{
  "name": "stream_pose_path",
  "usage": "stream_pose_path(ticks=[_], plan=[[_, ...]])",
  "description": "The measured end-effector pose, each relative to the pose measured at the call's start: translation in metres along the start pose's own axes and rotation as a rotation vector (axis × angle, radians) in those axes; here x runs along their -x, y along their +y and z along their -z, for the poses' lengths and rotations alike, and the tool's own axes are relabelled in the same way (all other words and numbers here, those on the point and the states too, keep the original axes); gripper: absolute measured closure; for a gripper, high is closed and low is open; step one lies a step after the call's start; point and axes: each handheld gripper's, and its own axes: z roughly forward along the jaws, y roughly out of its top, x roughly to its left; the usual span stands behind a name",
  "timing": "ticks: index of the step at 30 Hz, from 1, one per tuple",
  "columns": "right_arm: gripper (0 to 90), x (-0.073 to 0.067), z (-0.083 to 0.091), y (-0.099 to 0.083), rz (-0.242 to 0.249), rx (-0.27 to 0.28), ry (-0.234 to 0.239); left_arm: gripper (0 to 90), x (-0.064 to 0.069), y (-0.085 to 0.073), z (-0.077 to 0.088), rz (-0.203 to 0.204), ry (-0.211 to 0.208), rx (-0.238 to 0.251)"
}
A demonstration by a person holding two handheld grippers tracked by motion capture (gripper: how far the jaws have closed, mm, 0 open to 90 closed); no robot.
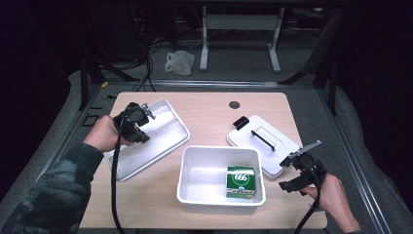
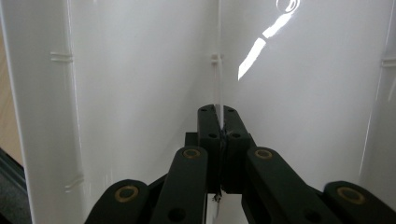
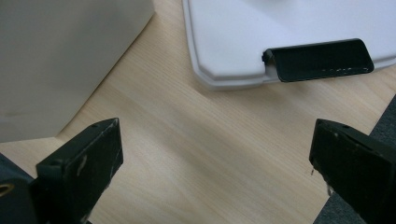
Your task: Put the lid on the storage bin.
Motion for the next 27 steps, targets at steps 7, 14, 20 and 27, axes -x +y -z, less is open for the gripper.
stream_pose_path(ticks=[7,14,20,27], plan=[[2.3,0.000,-0.002,0.000,0.003,-0.009,0.007,89.1,0.030,0.029,0.007,-0.132,-0.025,0.001],[2.2,0.001,-0.002,0.000,0.004,-0.011,0.008,89.1,0.054,0.049,0.004,-0.223,-0.043,-0.023],[1.9,0.000,-0.004,0.000,0.010,-0.026,0.004,89.1,0.077,0.071,-0.005,-0.300,-0.078,-0.015],[1.9,0.000,-0.005,0.000,0.010,-0.030,0.005,89.1,0.113,0.103,-0.024,-0.426,-0.129,-0.031]])
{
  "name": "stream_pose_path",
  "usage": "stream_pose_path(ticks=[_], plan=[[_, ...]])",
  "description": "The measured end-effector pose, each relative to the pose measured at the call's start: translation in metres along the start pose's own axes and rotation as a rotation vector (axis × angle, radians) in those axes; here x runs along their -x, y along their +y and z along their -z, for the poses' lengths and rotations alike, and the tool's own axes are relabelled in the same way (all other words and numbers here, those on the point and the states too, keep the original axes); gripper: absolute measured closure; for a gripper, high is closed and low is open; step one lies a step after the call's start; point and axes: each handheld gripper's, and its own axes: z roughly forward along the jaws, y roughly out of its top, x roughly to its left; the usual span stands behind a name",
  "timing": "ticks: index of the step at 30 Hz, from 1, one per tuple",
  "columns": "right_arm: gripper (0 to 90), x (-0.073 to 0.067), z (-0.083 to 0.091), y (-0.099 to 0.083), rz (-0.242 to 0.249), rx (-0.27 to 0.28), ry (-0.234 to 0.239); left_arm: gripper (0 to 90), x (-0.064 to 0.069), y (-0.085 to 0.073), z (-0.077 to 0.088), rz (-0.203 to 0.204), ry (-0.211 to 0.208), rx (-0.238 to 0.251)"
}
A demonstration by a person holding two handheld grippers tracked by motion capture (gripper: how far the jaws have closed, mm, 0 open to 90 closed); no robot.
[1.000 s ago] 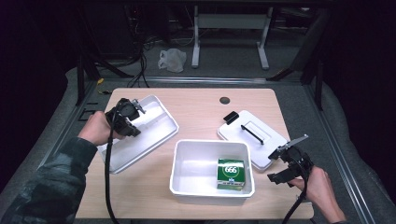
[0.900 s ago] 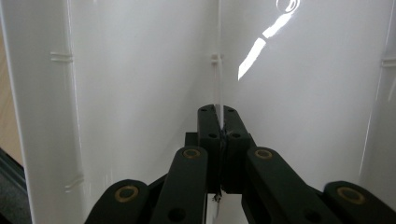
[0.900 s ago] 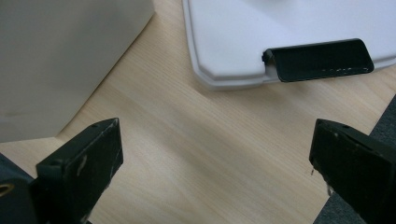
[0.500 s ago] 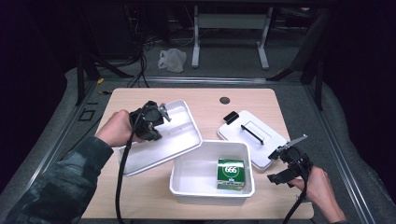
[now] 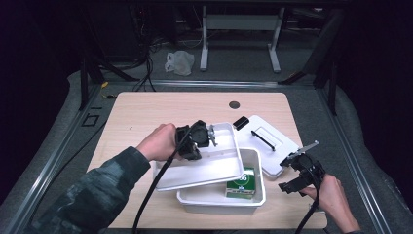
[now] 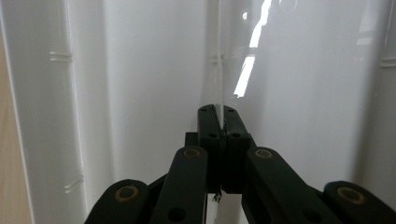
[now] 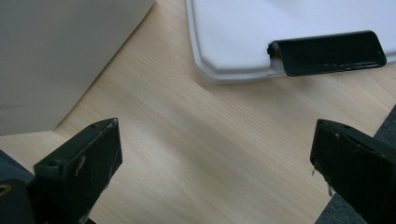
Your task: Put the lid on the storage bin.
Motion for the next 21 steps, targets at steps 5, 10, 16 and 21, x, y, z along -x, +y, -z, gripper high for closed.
stream_pose_path(ticks=[5,10,16,21], plan=[[2.0,0.000,-0.001,0.000,0.004,-0.001,0.002,89.1,0.008,0.017,-0.012,-0.051,-0.022,-0.006],[2.0,-0.001,-0.001,0.001,0.009,-0.003,0.003,89.1,0.015,0.034,-0.027,-0.091,-0.050,-0.003],[2.0,-0.001,-0.001,-0.001,0.006,-0.001,0.001,89.1,0.021,0.044,-0.041,-0.130,-0.063,-0.024],[2.0,-0.001,-0.002,0.000,0.011,-0.006,0.004,89.1,0.023,0.048,-0.047,-0.147,-0.069,-0.035]])
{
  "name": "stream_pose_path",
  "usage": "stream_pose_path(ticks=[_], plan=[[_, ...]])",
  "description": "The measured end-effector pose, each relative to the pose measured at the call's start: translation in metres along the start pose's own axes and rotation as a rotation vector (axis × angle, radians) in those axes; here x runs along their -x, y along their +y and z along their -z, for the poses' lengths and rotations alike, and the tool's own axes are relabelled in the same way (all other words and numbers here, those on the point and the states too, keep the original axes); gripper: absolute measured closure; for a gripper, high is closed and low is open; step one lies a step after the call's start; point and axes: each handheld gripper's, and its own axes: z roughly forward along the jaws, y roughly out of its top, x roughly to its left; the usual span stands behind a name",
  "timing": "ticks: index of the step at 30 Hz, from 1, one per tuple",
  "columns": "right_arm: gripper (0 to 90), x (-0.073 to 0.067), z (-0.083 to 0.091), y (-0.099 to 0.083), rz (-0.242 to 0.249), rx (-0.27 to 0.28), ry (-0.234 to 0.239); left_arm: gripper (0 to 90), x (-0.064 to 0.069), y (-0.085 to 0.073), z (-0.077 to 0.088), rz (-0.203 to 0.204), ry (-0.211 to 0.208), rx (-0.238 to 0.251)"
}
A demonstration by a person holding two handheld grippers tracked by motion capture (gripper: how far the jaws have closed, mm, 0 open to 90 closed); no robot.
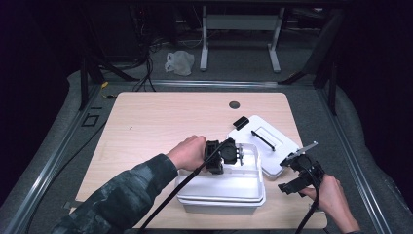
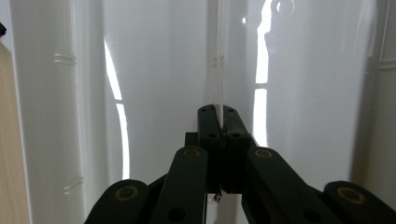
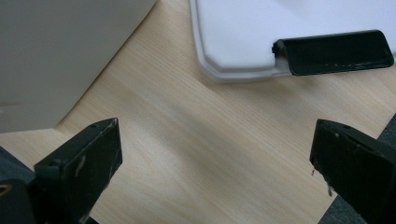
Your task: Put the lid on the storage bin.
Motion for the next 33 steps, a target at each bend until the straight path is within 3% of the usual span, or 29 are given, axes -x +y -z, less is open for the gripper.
stream_pose_path(ticks=[7,14,20,21,23,25,26,27,28,29,30,32,33], plan=[[2.0,0.001,0.000,-0.001,-0.005,0.000,-0.001,89.0,0.001,0.001,-0.010,0.005,0.006,0.032],[2.1,0.000,0.000,-0.001,-0.001,-0.004,0.004,89.0,0.002,-0.001,-0.017,0.014,0.003,0.032],[2.2,0.000,-0.001,0.000,0.000,-0.005,0.006,85.2,0.002,-0.003,-0.018,0.046,0.003,0.046],[2.2,0.000,-0.001,0.000,-0.001,-0.006,0.007,85.2,0.002,-0.004,-0.018,0.060,0.008,0.046],[2.4,0.000,0.000,0.000,-0.001,-0.005,0.007,76.0,0.001,-0.007,-0.014,0.085,0.008,0.054],[2.5,0.000,0.000,0.000,0.001,-0.007,0.006,60.9,-0.001,-0.017,-0.003,0.142,0.016,0.097],[2.5,0.000,0.000,0.000,0.003,-0.007,0.008,56.7,-0.001,-0.017,-0.003,0.142,0.016,0.097],[2.5,0.000,0.000,0.000,0.003,-0.007,0.008,56.7,-0.001,-0.022,0.001,0.168,0.033,0.106],[2.5,0.001,-0.001,0.000,-0.002,-0.009,0.004,43.5,-0.003,-0.033,0.010,0.213,0.060,0.118],[2.5,0.001,-0.001,0.000,-0.002,-0.009,0.004,38.8,-0.003,-0.033,0.010,0.213,0.060,0.118],[2.5,0.002,-0.001,0.000,-0.003,-0.010,0.005,38.8,-0.004,-0.040,0.014,0.240,0.072,0.131],[2.6,0.003,-0.001,0.001,0.000,-0.017,-0.005,26.3,-0.006,-0.055,0.023,0.300,0.099,0.146],[2.6,0.003,0.000,0.001,0.002,-0.018,-0.008,23.8,-0.007,-0.072,0.030,0.365,0.124,0.152]])
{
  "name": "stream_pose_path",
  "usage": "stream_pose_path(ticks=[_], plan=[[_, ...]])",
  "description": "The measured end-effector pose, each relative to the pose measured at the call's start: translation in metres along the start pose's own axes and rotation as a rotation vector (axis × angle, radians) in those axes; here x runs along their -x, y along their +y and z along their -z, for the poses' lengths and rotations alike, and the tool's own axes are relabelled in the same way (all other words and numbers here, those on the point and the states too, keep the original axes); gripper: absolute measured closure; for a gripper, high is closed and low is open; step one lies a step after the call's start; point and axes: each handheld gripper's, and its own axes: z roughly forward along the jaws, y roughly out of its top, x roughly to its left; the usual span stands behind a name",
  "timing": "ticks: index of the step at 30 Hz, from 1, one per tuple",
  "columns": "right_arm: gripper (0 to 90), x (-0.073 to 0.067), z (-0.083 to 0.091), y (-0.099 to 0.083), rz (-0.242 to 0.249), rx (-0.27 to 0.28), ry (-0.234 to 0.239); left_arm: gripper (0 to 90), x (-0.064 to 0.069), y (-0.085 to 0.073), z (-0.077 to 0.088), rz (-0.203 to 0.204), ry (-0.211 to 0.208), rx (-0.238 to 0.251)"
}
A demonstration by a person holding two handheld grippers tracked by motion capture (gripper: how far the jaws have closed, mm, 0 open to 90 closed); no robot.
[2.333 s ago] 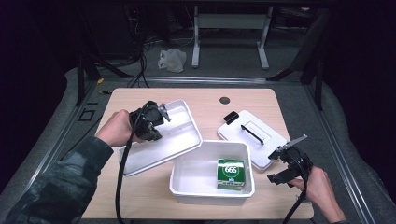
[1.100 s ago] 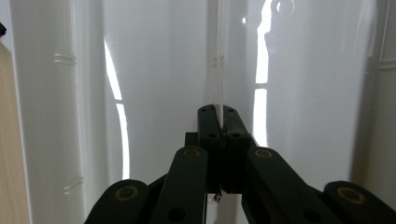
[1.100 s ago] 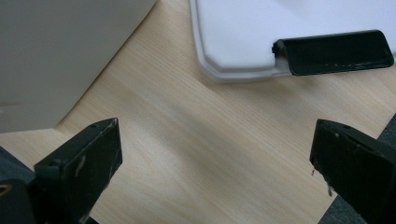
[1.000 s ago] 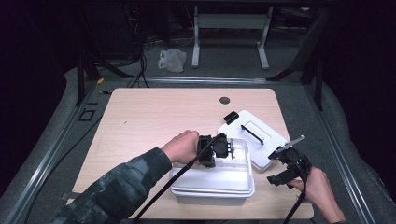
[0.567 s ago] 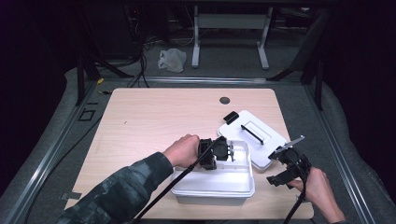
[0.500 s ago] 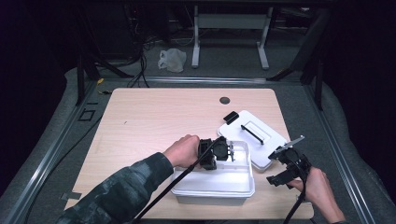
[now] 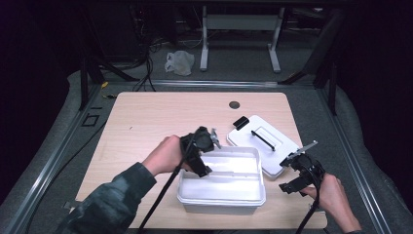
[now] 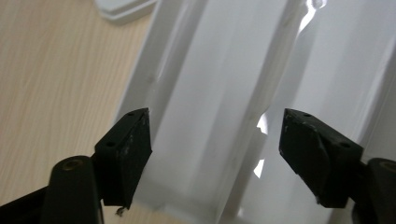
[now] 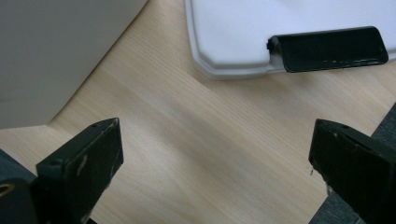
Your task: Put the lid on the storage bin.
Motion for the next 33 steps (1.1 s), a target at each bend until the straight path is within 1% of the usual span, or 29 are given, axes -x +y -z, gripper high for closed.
stream_pose_path(ticks=[1,2,3,4,6,7,8,9,10,11,13,14,15,17,18,19,20,21,22,23,24,25,27,28,29,30,31,32,33], plan=[[2.6,0.000,0.000,0.000,0.000,0.000,0.000,20.6,0.000,0.000,0.000,0.000,0.000,0.000],[2.8,0.000,0.001,0.001,0.002,-0.004,0.000,18.1,-0.004,-0.007,0.004,0.020,0.009,-0.002],[2.8,0.000,0.000,0.002,0.005,-0.003,-0.005,17.8,-0.009,-0.022,0.009,0.057,0.039,-0.020],[2.9,0.000,0.000,0.003,0.005,-0.004,-0.005,16.7,-0.009,-0.022,0.009,0.057,0.039,-0.020],[3.0,0.001,0.000,0.003,0.007,-0.005,-0.005,16.0,-0.015,-0.038,0.012,0.091,0.051,-0.030],[3.0,0.001,-0.002,0.006,0.018,-0.015,-0.005,15.3,-0.017,-0.046,0.013,0.108,0.070,-0.044],[3.0,0.002,-0.002,0.007,0.021,-0.019,-0.006,15.2,-0.025,-0.062,0.014,0.145,0.106,-0.065],[3.0,0.002,-0.002,0.007,0.021,-0.019,-0.006,14.9,-0.025,-0.062,0.014,0.145,0.106,-0.065],[3.0,0.003,-0.003,0.010,0.023,-0.020,-0.012,14.9,-0.032,-0.080,0.012,0.199,0.109,-0.066],[3.0,0.003,-0.003,0.010,0.023,-0.020,-0.012,14.8,-0.032,-0.080,0.012,0.199,0.109,-0.066],[3.0,0.004,-0.004,0.013,0.028,-0.020,-0.017,14.6,-0.037,-0.096,0.008,0.242,0.120,-0.075],[3.0,0.004,-0.004,0.015,0.035,-0.023,-0.013,14.5,-0.040,-0.110,0.004,0.272,0.132,-0.077],[3.0,0.004,-0.004,0.015,0.035,-0.023,-0.013,14.5,-0.040,-0.110,0.004,0.272,0.132,-0.077],[3.0,0.006,-0.005,0.018,0.041,-0.028,-0.014,14.4,-0.043,-0.121,0.000,0.300,0.159,-0.097],[3.0,0.006,-0.005,0.021,0.054,-0.031,-0.026,14.2,-0.047,-0.132,-0.005,0.346,0.161,-0.090],[3.0,0.006,-0.005,0.021,0.054,-0.031,-0.026,14.3,-0.047,-0.132,-0.005,0.346,0.161,-0.090],[3.0,0.007,-0.005,0.024,0.069,-0.033,-0.034,14.3,-0.049,-0.144,-0.011,0.388,0.158,-0.085],[3.0,0.007,-0.005,0.024,0.069,-0.033,-0.034,14.2,-0.049,-0.144,-0.011,0.388,0.158,-0.085],[3.1,0.009,-0.004,0.028,0.079,-0.032,-0.045,14.2,-0.050,-0.153,-0.017,0.414,0.164,-0.093],[3.1,0.009,-0.004,0.028,0.079,-0.032,-0.045,14.2,-0.050,-0.153,-0.017,0.414,0.164,-0.093],[3.7,0.012,-0.002,0.032,0.089,-0.027,-0.053,14.3,-0.050,-0.163,-0.022,0.446,0.162,-0.084],[3.7,0.012,-0.002,0.032,0.089,-0.027,-0.053,14.3,-0.050,-0.163,-0.022,0.446,0.162,-0.084],[3.9,0.014,-0.001,0.038,0.095,-0.024,-0.064,14.3,-0.051,-0.171,-0.027,0.477,0.156,-0.084],[4.5,0.016,-0.002,0.045,0.102,-0.027,-0.068,14.3,-0.053,-0.178,-0.031,0.487,0.159,-0.103],[4.5,0.016,-0.002,0.045,0.102,-0.027,-0.068,14.3,-0.053,-0.178,-0.031,0.487,0.159,-0.103],[4.8,0.018,-0.003,0.053,0.111,-0.020,-0.075,14.3,-0.054,-0.181,-0.032,0.500,0.156,-0.103],[4.8,0.018,-0.003,0.053,0.111,-0.020,-0.075,14.3,-0.055,-0.184,-0.033,0.510,0.153,-0.106],[5.2,0.019,-0.005,0.061,0.124,-0.021,-0.079,14.3,-0.057,-0.187,-0.036,0.516,0.153,-0.111],[5.2,0.019,-0.005,0.061,0.124,-0.021,-0.079,14.3,-0.057,-0.187,-0.036,0.516,0.153,-0.111]])
